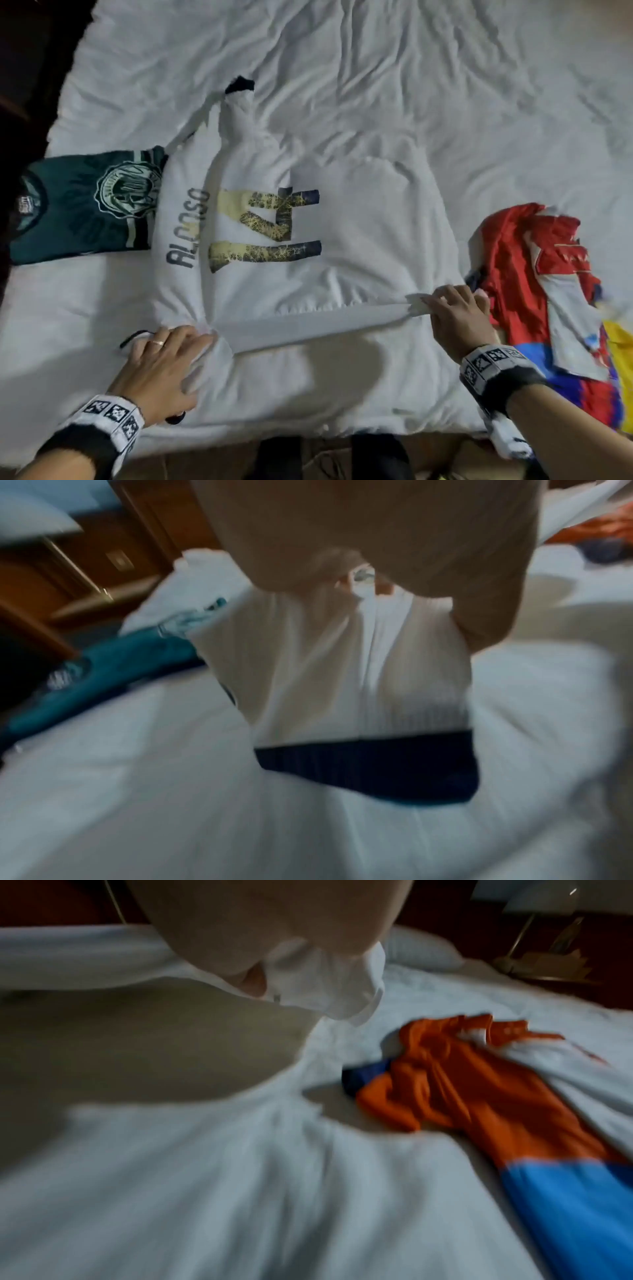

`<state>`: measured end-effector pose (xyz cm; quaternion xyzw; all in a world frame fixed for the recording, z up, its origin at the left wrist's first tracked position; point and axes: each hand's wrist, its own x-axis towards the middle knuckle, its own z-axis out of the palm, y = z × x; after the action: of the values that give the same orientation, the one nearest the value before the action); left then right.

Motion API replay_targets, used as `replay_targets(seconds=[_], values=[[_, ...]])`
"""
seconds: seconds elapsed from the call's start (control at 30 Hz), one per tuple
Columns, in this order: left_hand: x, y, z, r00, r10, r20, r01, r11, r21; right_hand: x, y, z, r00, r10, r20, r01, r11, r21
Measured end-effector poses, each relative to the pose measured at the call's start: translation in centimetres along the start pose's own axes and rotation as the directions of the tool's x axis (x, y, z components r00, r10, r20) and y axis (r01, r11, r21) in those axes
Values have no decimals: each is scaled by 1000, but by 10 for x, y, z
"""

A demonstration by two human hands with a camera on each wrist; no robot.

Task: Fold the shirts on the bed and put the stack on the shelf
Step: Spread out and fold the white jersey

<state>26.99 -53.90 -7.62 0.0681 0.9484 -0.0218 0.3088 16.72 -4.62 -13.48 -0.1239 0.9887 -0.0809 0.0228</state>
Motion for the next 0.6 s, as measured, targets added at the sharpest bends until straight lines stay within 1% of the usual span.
replay_targets(seconds=[0.03,0.07,0.13,0.17,0.2,0.27,0.33,0.37,0.43,0.5,0.57,0.6], values=[[0,6,20,997,-33,76,34,999,-14,-18,1,14,996,17,84,-14,999,-44],[1,15,39,990,-53,128,57,998,-27,-38,4,28,987,47,155,-35,996,-80],[6,35,54,985,-76,152,84,995,-50,-63,8,42,958,117,260,-94,991,-101],[12,46,57,990,-75,122,83,995,-58,-71,11,44,945,162,284,-140,985,-96],[18,58,57,995,-65,74,69,996,-60,-76,14,45,936,201,288,-183,979,-86],[36,84,51,1000,-14,-13,14,999,-44,-76,21,43,929,272,249,-261,962,-78],[59,108,45,995,71,-66,-74,997,-36,-73,30,42,942,278,189,-270,960,-69],[70,118,43,992,109,-69,-112,993,-40,-73,34,43,951,260,167,-255,966,-48],[91,135,38,986,163,-21,-164,986,-43,-70,39,42,959,244,146,-250,968,24],[107,150,32,978,204,52,-203,979,-20,-68,44,40,955,269,122,-281,956,86],[115,164,26,971,215,100,-216,976,-5,-71,47,35,957,278,79,-285,955,81],[117,169,26,973,207,101,-208,978,3,-74,49,32,963,253,96,-259,965,54]])
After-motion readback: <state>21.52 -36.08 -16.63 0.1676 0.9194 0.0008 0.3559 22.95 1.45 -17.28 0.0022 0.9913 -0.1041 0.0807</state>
